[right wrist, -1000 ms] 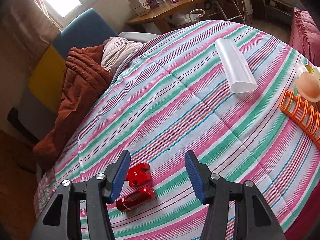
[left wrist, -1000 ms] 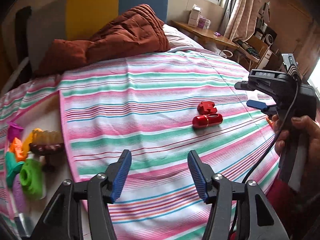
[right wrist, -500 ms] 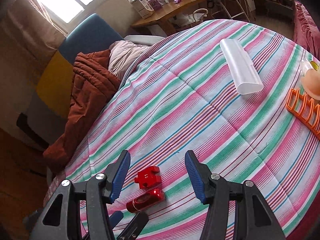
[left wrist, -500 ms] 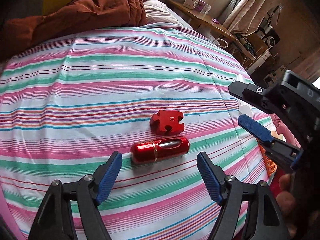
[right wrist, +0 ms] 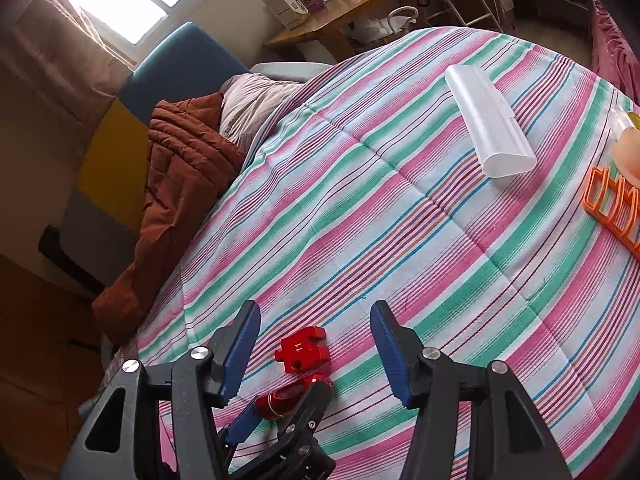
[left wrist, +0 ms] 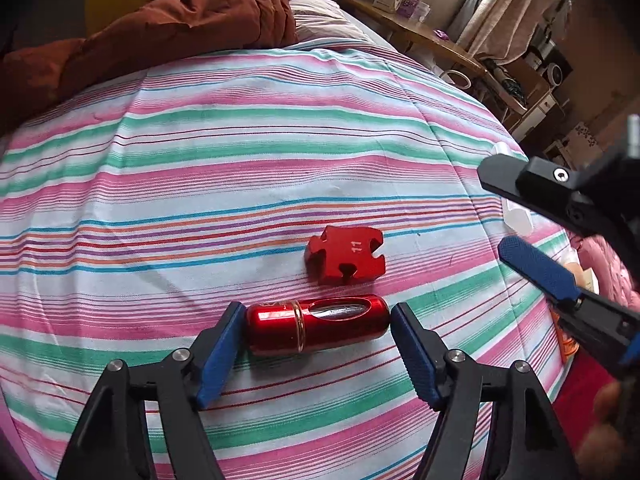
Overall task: Organize rigid objects
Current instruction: 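Grasp the red cylinder with the left gripper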
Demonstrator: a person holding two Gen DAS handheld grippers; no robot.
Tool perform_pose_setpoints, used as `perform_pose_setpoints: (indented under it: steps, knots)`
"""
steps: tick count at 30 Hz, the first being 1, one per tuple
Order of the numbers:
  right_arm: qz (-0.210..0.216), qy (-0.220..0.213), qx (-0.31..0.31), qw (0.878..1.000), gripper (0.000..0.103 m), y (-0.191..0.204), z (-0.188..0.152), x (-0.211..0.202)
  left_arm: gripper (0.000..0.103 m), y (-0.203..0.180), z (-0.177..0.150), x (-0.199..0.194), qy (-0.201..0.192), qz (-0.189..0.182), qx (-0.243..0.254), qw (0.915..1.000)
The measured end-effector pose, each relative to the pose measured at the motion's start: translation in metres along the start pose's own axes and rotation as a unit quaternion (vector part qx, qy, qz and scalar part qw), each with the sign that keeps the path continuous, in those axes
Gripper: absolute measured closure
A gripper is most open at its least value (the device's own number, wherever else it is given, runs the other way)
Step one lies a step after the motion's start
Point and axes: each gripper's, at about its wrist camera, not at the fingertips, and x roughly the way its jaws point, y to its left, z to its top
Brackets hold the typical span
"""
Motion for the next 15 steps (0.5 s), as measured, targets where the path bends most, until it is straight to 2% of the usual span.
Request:
perform_pose_setpoints:
  steps: [3,5,10,15]
  knots:
    - [-0.001,0.014,-0.006,1.0,0.045,0.002,-0.002,0.005,0.031,0.012,-0.018,-0.014,-0.015,0.013,0.024,0.9995]
    - [-0.001,0.03,-0.009,0.999,0.045,0.003,-0.004,0.012,0.072,0.023,-0.032,-0.022,-0.014,0.033,0.039,0.9986]
    - [-0.012,0.058,-0.029,0.998,0.045,0.01,-0.01,0.025,0.075,0.046,-0.062,-0.045,-0.03,0.031,0.051,0.9978]
    - [-0.036,0.066,-0.031,0.997,0.045,0.008,-0.012,0.031,0.075,0.06,-0.078,-0.06,-0.027,0.001,0.029,0.9992]
